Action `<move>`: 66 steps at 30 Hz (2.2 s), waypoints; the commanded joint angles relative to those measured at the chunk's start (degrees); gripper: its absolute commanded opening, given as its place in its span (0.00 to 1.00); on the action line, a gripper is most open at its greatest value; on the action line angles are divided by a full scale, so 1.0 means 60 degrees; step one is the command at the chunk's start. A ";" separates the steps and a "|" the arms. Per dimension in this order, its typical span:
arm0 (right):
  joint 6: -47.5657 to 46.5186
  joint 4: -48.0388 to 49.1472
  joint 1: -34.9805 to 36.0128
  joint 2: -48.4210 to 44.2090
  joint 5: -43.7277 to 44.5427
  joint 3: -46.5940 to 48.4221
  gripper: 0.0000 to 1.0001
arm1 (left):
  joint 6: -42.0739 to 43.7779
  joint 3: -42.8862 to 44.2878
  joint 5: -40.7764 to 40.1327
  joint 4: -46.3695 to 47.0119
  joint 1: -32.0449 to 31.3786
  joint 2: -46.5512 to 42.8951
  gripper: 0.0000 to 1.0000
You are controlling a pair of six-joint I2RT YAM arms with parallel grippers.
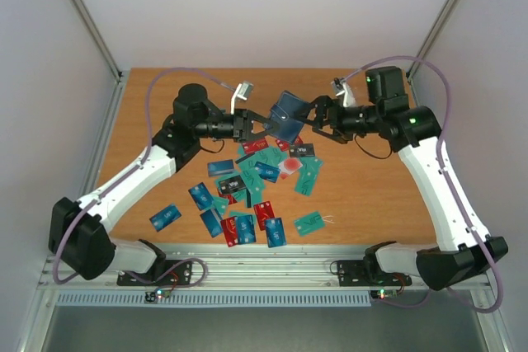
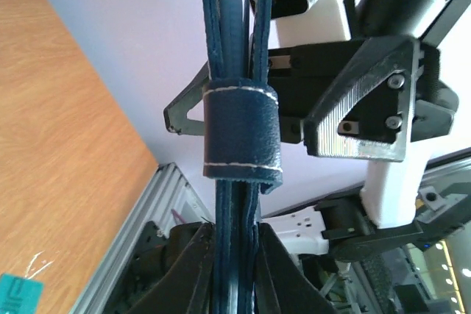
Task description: Put the credit cards into the card holder
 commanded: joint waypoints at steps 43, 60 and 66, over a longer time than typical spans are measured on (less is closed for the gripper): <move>0.1519 0.3357 -0.0297 -0.1005 -0.1828 -0.1246 0.01 | 0.1172 0.1990 -0.1238 -0.4020 -0.0059 -0.0385 0.55; 0.0276 -0.2100 0.0056 0.0758 -0.1003 0.0965 0.01 | 0.9779 0.3129 -0.7450 -0.7176 -0.2549 -0.1138 0.58; 0.0602 -0.2753 0.0524 0.0812 -0.0930 0.1009 0.01 | 1.1766 0.1810 -0.7335 -0.5579 -0.3152 -0.1527 0.54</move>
